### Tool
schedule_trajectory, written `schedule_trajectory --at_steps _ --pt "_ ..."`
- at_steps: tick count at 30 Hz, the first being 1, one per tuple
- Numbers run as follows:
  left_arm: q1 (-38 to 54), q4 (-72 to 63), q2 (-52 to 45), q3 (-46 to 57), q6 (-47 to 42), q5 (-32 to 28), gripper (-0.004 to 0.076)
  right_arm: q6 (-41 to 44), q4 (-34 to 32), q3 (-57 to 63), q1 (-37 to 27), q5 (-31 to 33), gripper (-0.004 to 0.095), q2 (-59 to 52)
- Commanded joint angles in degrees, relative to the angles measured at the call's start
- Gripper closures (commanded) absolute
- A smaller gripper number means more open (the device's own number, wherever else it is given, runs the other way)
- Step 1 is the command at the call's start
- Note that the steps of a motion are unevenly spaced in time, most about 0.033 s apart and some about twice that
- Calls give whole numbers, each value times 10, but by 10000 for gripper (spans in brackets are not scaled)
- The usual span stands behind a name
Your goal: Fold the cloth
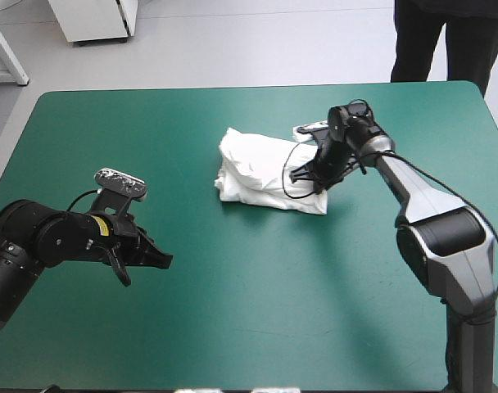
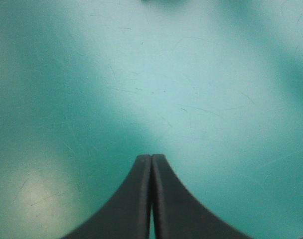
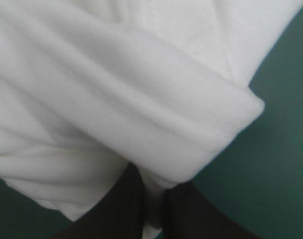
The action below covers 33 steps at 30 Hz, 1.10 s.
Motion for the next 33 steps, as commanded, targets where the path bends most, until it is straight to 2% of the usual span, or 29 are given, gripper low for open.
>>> schedule_trajectory --at_steps 1,8,19,25,29,31,33 --pt "1 -6 -10 -13 0 -17 733 -1 -44 63 -54 18 925 -83" --pt "1 -6 -10 -13 9 -18 733 -1 -91 164 -179 18 925 -163" --pt "1 -7 -10 -13 9 -18 733 -9 -85 184 -355 18 925 -203" --pt "1 -7 -10 -13 9 -18 733 -9 -84 188 -388 15 925 -203" --pt "1 -7 -10 -13 9 -18 733 11 -73 188 -388 17 915 -203" --pt "1 -7 -10 -13 9 -18 733 9 -69 188 -388 17 862 -203" --pt "1 -7 -10 -13 9 -18 733 9 -60 188 -388 17 753 -207"
